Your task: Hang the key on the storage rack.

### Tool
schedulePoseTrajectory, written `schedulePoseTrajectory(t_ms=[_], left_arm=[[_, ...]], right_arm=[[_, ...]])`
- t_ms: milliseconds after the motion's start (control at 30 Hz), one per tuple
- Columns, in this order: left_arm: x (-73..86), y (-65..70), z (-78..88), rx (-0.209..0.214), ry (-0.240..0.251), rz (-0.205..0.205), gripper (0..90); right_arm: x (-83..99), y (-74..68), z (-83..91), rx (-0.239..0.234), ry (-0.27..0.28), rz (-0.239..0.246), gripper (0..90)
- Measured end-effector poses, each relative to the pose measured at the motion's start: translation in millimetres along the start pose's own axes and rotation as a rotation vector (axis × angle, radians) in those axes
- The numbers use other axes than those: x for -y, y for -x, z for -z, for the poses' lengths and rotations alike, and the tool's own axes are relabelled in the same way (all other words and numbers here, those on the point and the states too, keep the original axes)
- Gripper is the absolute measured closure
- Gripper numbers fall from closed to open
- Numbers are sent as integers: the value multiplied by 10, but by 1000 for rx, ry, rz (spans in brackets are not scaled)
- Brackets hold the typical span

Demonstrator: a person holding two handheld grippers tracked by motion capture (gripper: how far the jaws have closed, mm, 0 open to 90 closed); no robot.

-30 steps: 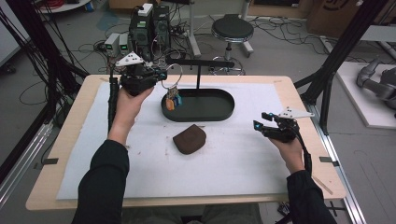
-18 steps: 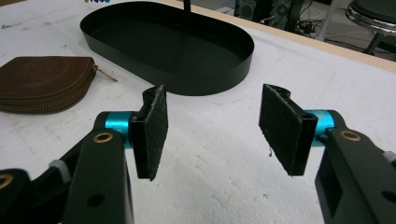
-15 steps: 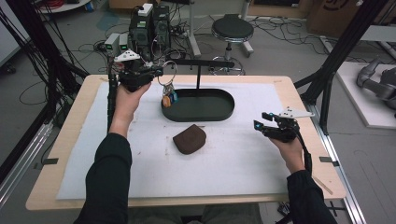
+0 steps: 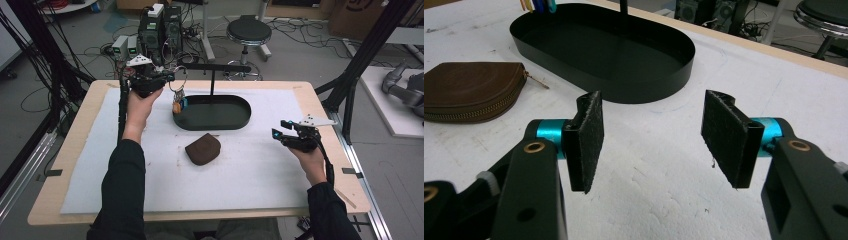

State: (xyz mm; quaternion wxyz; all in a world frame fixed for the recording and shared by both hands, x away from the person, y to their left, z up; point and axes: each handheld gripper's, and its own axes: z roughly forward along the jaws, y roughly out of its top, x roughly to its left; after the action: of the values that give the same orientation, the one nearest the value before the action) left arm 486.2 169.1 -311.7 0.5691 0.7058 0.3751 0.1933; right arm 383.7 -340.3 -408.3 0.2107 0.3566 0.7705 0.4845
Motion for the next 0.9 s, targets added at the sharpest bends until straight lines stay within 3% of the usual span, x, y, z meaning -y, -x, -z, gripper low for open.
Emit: schedulePoseTrajectory(t_ms=[367, 567, 900], left_arm=[[28, -29, -68, 8, 23, 11, 867], [66, -63, -132, -7, 10, 27, 868], [108, -21, -248, -49, -3, 7, 865]], right_arm=[[-1, 1, 3, -2, 2, -2, 433], [-2, -1, 3, -1, 3, -1, 433], [-1, 3, 7, 1, 6, -1, 433]])
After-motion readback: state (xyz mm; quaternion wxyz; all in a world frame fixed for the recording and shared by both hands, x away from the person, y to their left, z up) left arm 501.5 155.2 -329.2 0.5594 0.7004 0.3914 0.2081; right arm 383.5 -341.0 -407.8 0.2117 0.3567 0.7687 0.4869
